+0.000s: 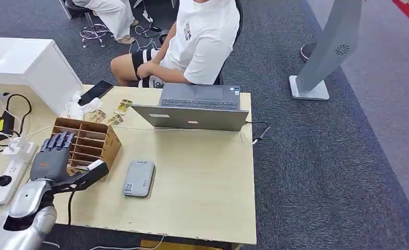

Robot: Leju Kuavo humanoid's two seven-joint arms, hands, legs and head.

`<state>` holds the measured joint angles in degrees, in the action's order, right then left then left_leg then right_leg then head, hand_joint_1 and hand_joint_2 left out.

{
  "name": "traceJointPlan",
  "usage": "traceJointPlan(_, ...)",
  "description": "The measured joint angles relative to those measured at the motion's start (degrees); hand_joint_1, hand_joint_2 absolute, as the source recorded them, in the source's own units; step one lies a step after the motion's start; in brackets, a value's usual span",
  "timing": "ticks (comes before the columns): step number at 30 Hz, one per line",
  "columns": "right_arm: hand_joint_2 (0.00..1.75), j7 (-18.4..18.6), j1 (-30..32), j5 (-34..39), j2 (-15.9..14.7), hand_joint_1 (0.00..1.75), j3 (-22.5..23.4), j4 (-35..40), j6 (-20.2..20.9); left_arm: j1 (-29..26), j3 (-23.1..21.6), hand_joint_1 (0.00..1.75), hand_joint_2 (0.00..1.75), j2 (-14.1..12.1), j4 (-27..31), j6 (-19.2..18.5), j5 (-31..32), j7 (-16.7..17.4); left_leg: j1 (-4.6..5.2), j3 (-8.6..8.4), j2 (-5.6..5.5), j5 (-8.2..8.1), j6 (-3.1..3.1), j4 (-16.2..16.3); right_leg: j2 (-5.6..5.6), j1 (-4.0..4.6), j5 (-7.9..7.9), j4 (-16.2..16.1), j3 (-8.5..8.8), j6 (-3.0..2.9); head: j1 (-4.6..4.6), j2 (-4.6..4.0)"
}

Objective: Pass the card to the sensor for recognition and then transmit it.

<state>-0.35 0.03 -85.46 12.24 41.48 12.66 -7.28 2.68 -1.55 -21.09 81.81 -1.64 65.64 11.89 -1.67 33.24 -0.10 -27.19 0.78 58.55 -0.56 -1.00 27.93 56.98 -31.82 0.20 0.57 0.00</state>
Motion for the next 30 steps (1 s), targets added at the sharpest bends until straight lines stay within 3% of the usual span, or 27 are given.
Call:
traceJointPlan(4,1.75,-0.1,0.0,0.0,0.0,0.00,0.0,0.0,0.0,0.3,-0.2,0.00,1.75,0.0,0.0,0.0,0.0,0.0,0.00,0.00,0.00,0.00,0.00,0.0,0.00,0.00,0.00,0.0,0.00,0.00,0.00,0.00)
traceJointPlan(5,1.75,-0.1,0.0,0.0,0.0,0.00,0.0,0.0,0.0,0.3,-0.3,0.73,1.75,0.0,0.0,0.0,-0.1,0.0,0.00,0.00,0.00,0.00,0.00,0.0,0.00,0.00,0.00,0.0,0.01,0.00,0.00,0.00)
traceJointPlan(6,1.75,-0.2,0.0,0.0,0.0,0.00,0.0,0.0,0.0,0.4,-0.4,1.75,1.75,0.0,0.0,0.0,-0.1,0.0,0.00,0.00,0.00,0.00,0.00,0.0,0.00,0.00,0.00,0.0,0.01,0.00,0.00,-0.02)
traceJointPlan(24,1.75,-0.5,0.0,-0.1,0.0,0.00,0.0,0.0,0.0,-0.5,-0.8,1.75,1.75,-1.7,0.0,-4.9,-5.1,0.1,0.00,0.02,0.00,0.00,0.00,0.0,0.00,0.00,0.00,0.0,0.03,0.00,0.02,0.00)
traceJointPlan(30,1.75,-0.7,0.0,0.0,0.0,0.00,0.0,0.0,0.0,-1.0,-0.8,1.75,1.75,-1.8,0.1,-3.5,-7.4,-2.2,0.00,0.01,0.00,0.00,0.00,0.0,0.00,0.00,0.00,0.0,0.02,0.00,0.00,0.00)
